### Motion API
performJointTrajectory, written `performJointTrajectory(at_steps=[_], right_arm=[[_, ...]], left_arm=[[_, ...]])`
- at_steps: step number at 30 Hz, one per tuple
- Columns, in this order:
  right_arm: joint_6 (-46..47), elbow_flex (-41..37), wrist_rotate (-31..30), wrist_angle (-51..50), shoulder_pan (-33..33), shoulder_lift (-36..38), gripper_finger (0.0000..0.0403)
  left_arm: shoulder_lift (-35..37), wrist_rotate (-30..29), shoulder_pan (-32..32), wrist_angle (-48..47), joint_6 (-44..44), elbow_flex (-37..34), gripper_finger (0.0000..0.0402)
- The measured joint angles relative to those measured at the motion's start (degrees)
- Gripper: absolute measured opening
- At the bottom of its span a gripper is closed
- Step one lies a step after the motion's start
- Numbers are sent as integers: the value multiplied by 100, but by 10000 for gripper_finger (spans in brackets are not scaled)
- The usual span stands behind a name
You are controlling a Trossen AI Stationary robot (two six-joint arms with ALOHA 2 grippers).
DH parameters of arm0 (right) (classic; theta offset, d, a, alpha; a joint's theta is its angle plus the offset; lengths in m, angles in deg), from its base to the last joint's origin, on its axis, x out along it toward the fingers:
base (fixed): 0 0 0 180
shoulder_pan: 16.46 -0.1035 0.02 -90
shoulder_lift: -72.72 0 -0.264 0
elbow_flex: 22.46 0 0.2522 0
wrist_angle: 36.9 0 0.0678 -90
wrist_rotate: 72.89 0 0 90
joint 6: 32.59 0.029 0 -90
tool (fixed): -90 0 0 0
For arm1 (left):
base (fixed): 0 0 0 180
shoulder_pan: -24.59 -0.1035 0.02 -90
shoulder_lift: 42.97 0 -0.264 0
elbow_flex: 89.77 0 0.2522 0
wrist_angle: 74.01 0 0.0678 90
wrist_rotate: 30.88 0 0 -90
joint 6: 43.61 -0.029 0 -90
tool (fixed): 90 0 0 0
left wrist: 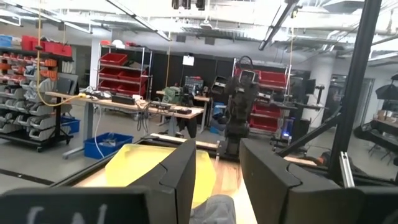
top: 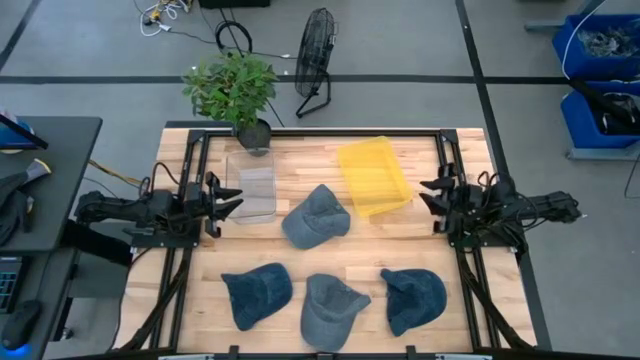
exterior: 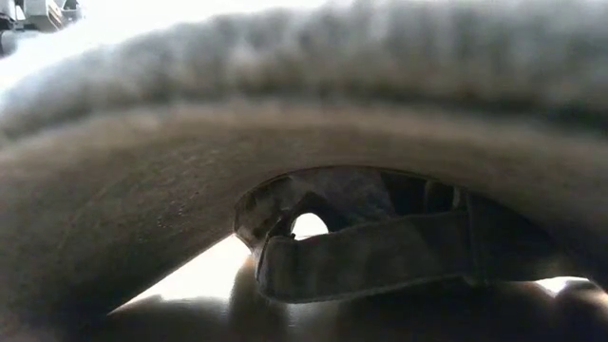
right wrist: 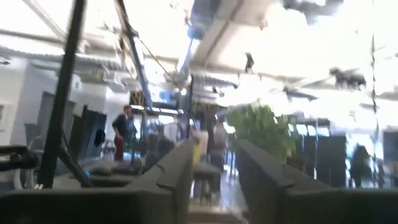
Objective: Pick & Place hat
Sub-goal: Put the top gray cap into the yellow bin
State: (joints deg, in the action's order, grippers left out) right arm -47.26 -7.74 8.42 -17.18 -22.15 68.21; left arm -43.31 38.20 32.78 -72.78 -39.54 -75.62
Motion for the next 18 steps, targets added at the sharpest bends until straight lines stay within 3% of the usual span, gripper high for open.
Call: performJointTrajectory(at_steps=[4,8,13,18], right_arm=[[-355,335,64,246,-2,-405,177],[-611,1045,-97,-316,2,-1168,183],[-320,2145,-472,-1793,98,-2658,181],[-81,3173,-226,-2757,392,-4449,181]], left_arm=[[0,0,0,185,-26,0,128],[0,0,-1,385,-24,0,128],[-2,-2,-1,746,-57,0,128],[-5,-4,-1,751,-90,57,128]])
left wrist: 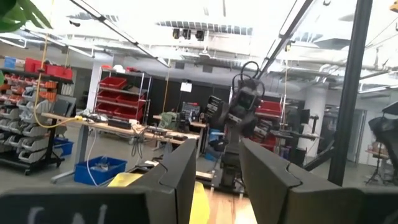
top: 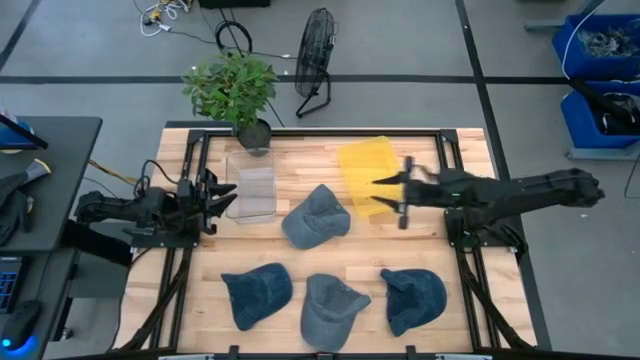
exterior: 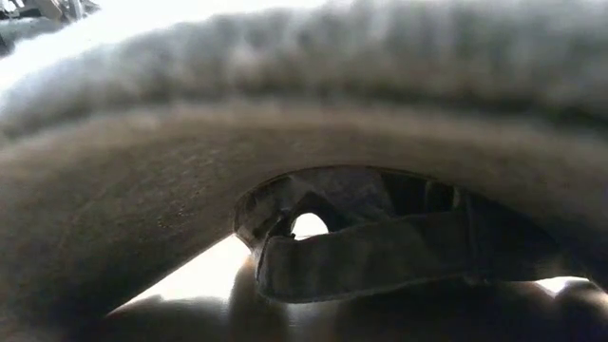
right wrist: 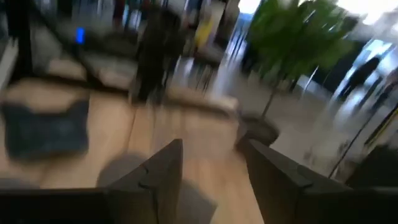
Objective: Pick & Place hat
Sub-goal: Put the top gray cap into the yellow bin
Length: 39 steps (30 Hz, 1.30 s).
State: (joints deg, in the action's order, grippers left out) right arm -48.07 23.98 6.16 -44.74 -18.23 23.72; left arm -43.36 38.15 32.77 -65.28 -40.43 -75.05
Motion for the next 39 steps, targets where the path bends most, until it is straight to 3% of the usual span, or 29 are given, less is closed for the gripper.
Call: performJointTrajectory(at_steps=[10,17,29,32,37,39], right_arm=[[239,1731,1341,-1220,310,-3187,181],[1181,2384,1409,-1303,310,-4554,181],[1312,2512,1069,-1349,310,-5491,173],[1291,2512,1001,-1377,310,-5520,137],[1298,2512,794,-1391,345,-5505,22],[1259,2525,790,-1466,351,-5444,15]], left_arm=[[1,-21,0,-38,4,77,128],[1,-22,0,-312,66,91,128],[1,-22,0,-445,66,98,128],[1,-22,1,-447,66,98,128],[1,-22,0,-482,66,98,128],[1,-22,0,-552,66,100,128]])
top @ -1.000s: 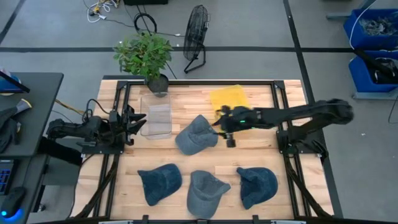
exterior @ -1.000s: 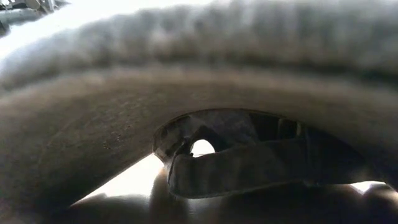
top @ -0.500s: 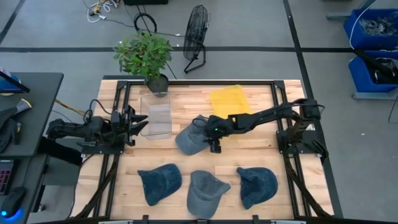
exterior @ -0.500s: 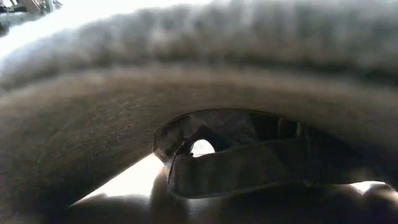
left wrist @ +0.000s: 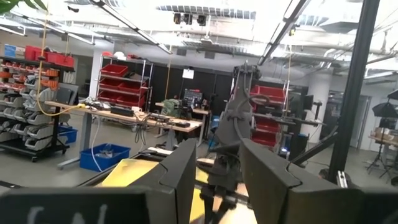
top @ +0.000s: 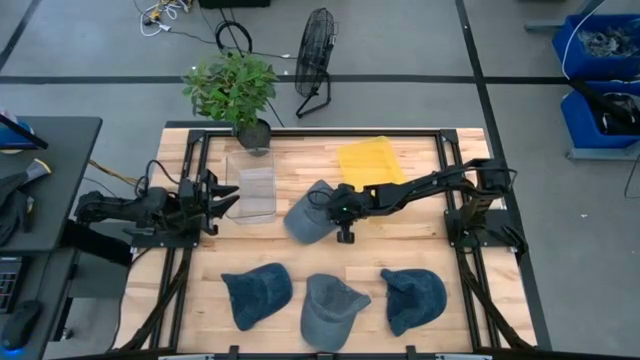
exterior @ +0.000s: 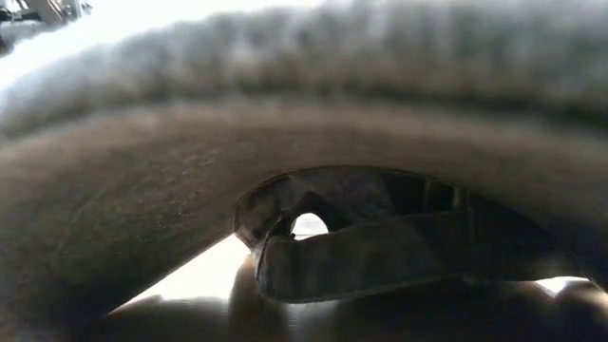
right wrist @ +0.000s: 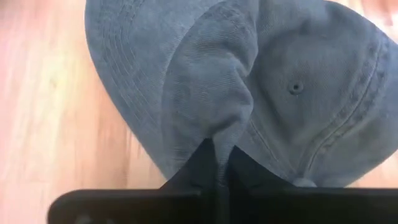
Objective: Pick & Place hat
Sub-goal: Put the top gray cap into the yellow bin
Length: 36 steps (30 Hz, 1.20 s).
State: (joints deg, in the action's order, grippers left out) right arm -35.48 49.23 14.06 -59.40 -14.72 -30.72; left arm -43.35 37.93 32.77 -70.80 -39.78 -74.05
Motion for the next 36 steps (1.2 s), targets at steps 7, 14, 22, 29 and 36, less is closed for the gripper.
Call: performJointTrajectory(at_steps=[7,14,22,29,36], right_arm=[[-555,832,-297,-1015,-186,573,8],[-1980,1934,-1257,-2387,-475,1386,6],[-2243,2535,-1754,-4457,-429,2352,4],[-2391,2344,-1408,-6155,59,2929,4],[-5064,1523,-1446,-6308,738,3102,3]], left_arm=[[-2,-2,2,-220,211,0,128],[0,-2,0,-235,306,0,128],[-2,-2,0,-236,306,2,128],[0,-15,0,-220,301,2,128],[0,-17,0,-220,304,2,128]])
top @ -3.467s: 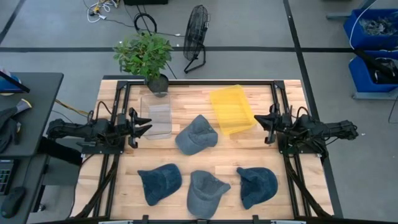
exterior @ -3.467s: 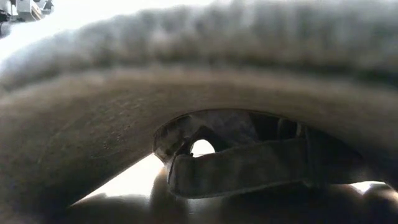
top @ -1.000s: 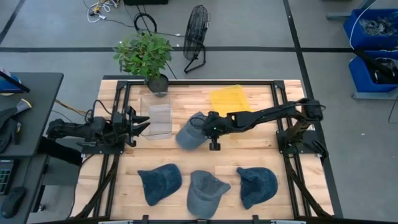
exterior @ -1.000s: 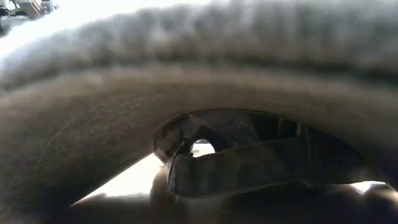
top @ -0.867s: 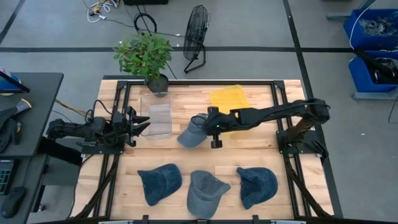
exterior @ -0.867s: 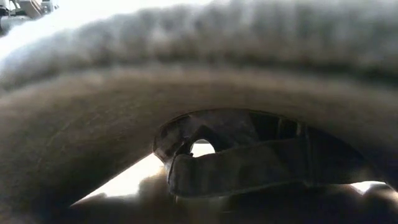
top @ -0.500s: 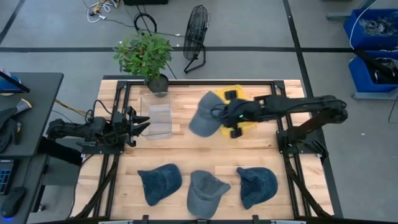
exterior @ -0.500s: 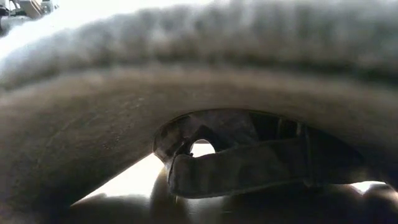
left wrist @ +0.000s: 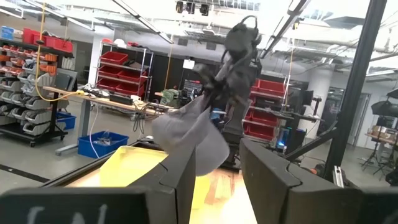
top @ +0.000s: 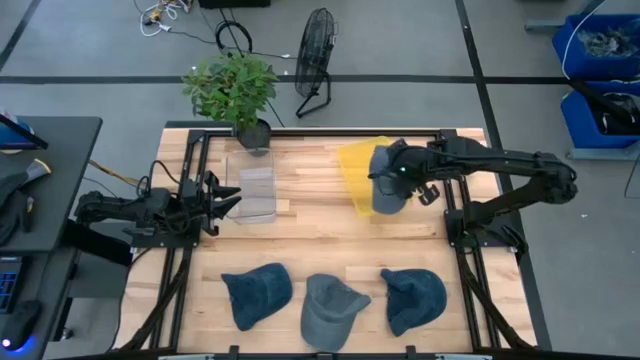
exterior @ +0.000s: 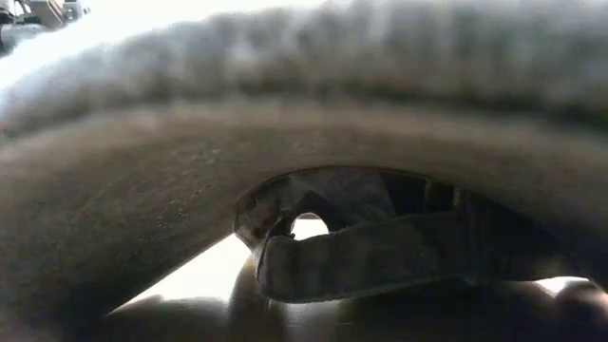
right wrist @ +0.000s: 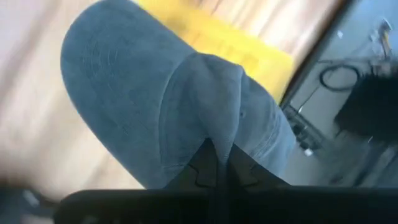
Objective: Pick & Place hat
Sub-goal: Put the top gray cap into the yellow bin
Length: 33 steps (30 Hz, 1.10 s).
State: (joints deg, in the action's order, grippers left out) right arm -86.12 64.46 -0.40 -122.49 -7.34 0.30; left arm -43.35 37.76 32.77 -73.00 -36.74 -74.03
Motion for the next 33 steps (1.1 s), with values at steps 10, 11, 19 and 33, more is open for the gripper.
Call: performJointTrajectory(at_steps=[10,11,19,33], right_arm=[[-2201,-1426,370,2041,893,0,3],[-2413,-1498,460,2234,935,0,3],[-3956,-2022,461,3137,1126,0,3],[-4482,-2954,-145,4233,1310,-2,26]], left_arm=[[0,0,1,0,2,0,128],[-1,0,0,1,2,0,128],[-2,0,0,0,2,0,128],[0,-2,2,0,2,0,128]])
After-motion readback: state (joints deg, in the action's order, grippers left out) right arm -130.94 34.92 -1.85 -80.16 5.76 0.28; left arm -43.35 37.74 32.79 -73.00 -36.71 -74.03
